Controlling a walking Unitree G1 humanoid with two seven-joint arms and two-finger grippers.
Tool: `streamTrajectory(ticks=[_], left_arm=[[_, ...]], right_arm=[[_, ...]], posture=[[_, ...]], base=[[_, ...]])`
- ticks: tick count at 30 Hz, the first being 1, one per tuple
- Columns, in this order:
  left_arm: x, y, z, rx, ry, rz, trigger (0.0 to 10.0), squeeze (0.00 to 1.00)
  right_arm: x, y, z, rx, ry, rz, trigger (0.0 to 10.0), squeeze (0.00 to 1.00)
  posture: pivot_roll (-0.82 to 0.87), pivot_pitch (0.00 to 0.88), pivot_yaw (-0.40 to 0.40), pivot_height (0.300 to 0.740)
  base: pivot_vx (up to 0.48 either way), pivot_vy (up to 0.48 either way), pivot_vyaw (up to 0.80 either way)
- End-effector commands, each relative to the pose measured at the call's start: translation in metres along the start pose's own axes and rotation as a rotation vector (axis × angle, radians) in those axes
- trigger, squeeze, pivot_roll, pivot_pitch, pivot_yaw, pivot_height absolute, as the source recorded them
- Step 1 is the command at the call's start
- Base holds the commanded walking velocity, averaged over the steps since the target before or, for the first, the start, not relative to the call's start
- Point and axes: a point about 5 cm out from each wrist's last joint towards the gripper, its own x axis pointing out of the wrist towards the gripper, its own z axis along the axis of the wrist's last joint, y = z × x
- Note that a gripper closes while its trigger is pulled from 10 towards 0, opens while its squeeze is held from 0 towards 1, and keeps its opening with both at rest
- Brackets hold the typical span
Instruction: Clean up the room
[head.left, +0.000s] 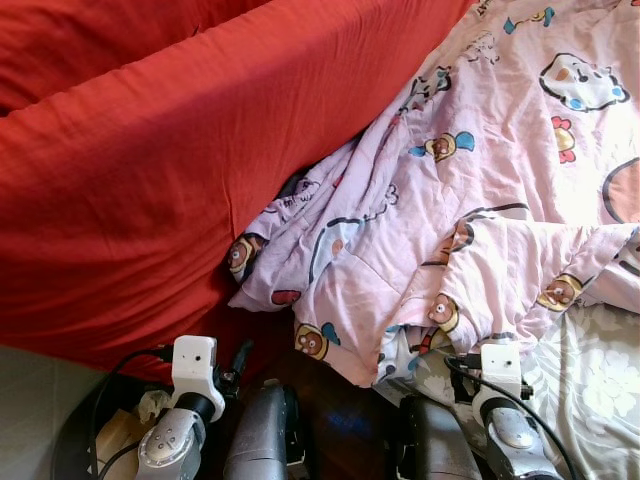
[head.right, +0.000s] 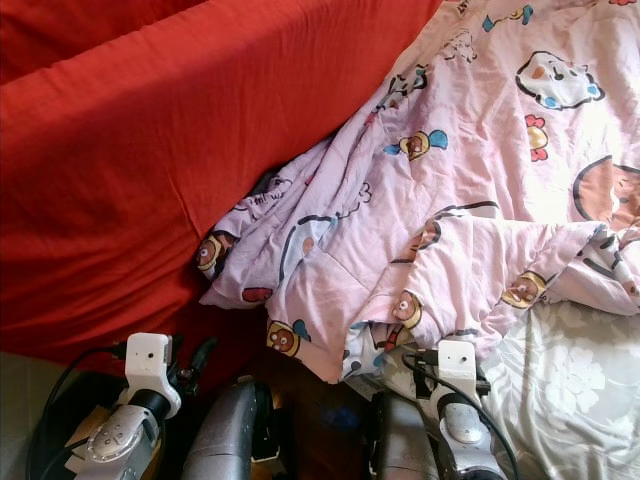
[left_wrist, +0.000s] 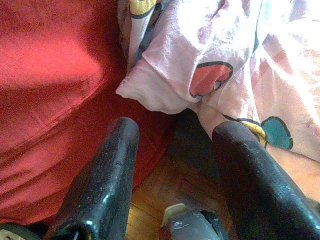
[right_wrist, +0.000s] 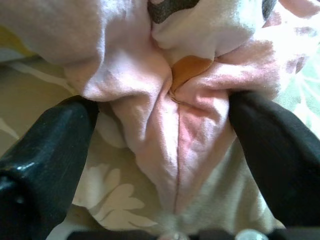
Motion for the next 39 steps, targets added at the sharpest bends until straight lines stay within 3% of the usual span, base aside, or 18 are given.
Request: streamTrajectory(ticks=[1,9,10,11,12,23,39], left_arm=[[-0.007,0.002,-0.011,-0.004,0.052,0.01,10.0,0.0],[-0.009,0.001,-0.013,-0.009,0.059,0.011,10.0,0.0],[-0.009,0.001,-0.013,-0.008,0.06,0.011,10.0,0.0],[-0.009,0.001,-0.013,-0.008,0.061,0.012,10.0,0.0],[-0.01,0.001,-0.014,-0.007,0.063,0.012,10.0,0.0],[-0.013,0.005,-0.016,-0.001,0.074,0.023,10.0,0.0],[-0.016,0.002,-0.02,-0.014,0.094,0.02,10.0,0.0]], right_arm=[[-0.004,-0.005,-0.013,-0.013,0.057,-0.03,10.0,0.0],[-0.006,-0.005,-0.019,0.003,0.082,-0.023,10.0,0.0],[-0.006,-0.004,-0.019,0.005,0.083,-0.019,6.3,0.0],[-0.006,-0.003,-0.019,0.005,0.083,-0.017,6.3,0.0],[-0.006,-0.003,-0.019,0.008,0.083,-0.016,0.0,0.0],[-0.006,0.003,-0.021,-0.005,0.104,-0.008,0.0,0.0],[-0.014,-0.01,-0.039,-0.025,0.172,-0.067,0.0,0.0]], posture=[[0.13,0.317,0.075,0.641],[0.13,0.325,0.074,0.641],[0.13,0.326,0.074,0.641],[0.13,0.325,0.074,0.641],[0.13,0.325,0.074,0.641],[0.15,0.325,0.066,0.641],[0.14,0.325,0.057,0.641]], base=[[0.0,0.0,0.0],[0.0,0.0,0.0],[0.0,0.0,0.0],[0.0,0.0,0.0],[0.0,0.0,0.0],[0.0,0.0,0.0],[0.0,0.0,0.0]])
